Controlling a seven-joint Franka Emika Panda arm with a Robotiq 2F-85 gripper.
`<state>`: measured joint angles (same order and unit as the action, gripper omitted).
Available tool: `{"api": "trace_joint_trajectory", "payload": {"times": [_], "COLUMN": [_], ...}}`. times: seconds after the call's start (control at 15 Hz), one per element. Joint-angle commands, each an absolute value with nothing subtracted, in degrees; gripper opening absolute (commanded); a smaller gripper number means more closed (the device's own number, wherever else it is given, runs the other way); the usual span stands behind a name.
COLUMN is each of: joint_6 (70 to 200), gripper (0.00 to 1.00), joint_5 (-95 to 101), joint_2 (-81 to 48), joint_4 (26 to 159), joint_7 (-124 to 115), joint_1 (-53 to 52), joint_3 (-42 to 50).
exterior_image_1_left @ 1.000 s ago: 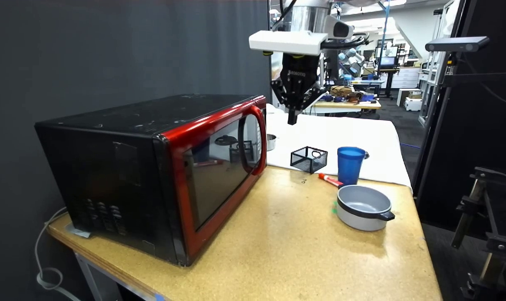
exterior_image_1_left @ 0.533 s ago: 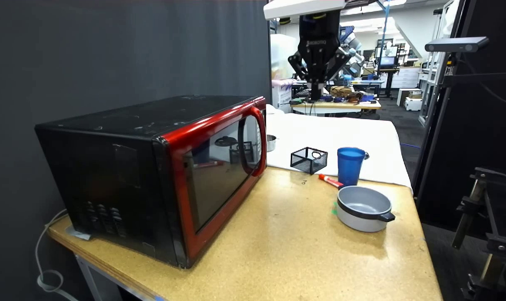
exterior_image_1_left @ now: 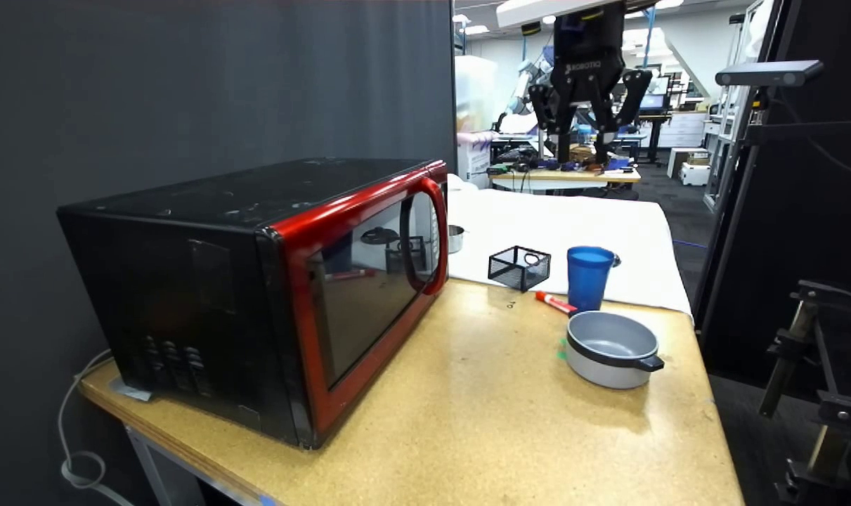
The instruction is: Close the microwave door, then transfer the spoon from the box to the cup
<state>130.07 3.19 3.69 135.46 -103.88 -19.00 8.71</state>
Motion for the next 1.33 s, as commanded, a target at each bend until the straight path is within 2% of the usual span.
{"api": "trace_joint_trajectory", "payload": {"times": [0.0,0.13,0.27,0.93,1.27], "joint_6": [138.2,143.1,147.5,165.4,173.1], "gripper": [0.8,0.94,1.0,1.0,1.0], "joint_5": [2.6,2.2,1.7,-17.3,-11.3], "joint_2": [7.1,7.4,6.9,3.1,-1.5], "joint_4": [141.6,144.6,147.4,155.8,156.5], "joint_7": [-101.5,-99.1,-95.3,-72.9,-75.7], "joint_1": [-11.3,-8.6,-6.6,-5.4,-3.2], "joint_3": [3.2,2.1,1.8,0.2,-0.2]}}
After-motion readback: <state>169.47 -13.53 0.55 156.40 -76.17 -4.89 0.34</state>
